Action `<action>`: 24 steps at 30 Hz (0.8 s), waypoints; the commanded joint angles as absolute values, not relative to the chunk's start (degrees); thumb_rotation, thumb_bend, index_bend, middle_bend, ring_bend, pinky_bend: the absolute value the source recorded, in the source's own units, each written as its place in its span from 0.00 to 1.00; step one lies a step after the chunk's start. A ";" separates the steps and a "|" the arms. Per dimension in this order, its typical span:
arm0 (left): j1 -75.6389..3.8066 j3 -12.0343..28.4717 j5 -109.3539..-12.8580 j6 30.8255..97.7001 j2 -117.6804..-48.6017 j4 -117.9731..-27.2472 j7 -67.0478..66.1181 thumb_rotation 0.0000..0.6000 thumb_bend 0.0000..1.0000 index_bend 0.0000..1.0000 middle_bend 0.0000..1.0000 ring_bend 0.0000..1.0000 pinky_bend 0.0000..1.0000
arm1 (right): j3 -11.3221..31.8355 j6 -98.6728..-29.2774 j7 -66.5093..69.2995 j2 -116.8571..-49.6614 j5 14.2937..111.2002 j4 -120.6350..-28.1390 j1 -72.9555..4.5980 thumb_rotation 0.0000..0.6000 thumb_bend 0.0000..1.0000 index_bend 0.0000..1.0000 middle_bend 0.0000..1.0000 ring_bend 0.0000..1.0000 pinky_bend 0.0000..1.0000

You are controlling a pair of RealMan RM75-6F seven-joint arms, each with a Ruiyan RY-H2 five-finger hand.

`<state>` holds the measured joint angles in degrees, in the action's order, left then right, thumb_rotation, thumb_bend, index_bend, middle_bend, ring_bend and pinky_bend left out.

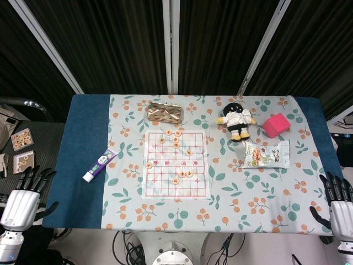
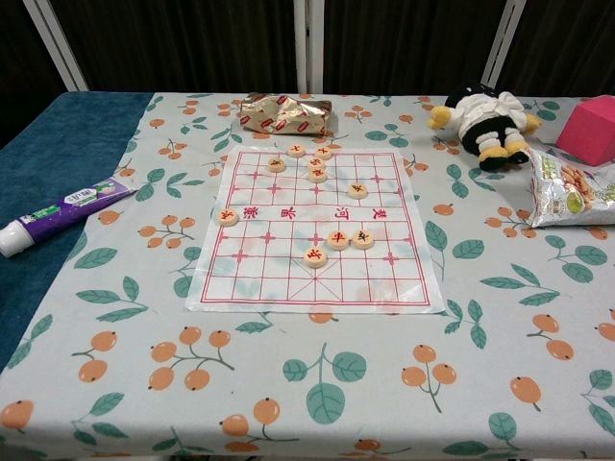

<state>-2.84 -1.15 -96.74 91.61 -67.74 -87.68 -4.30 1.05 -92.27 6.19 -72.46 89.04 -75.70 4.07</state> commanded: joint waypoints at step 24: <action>-21.48 4.53 -97.97 69.08 -75.58 -100.31 -9.15 1.00 0.17 0.15 0.11 0.00 0.01 | 2.66 -93.42 6.27 -72.34 88.71 -75.56 3.46 1.00 0.15 0.00 0.00 0.00 0.00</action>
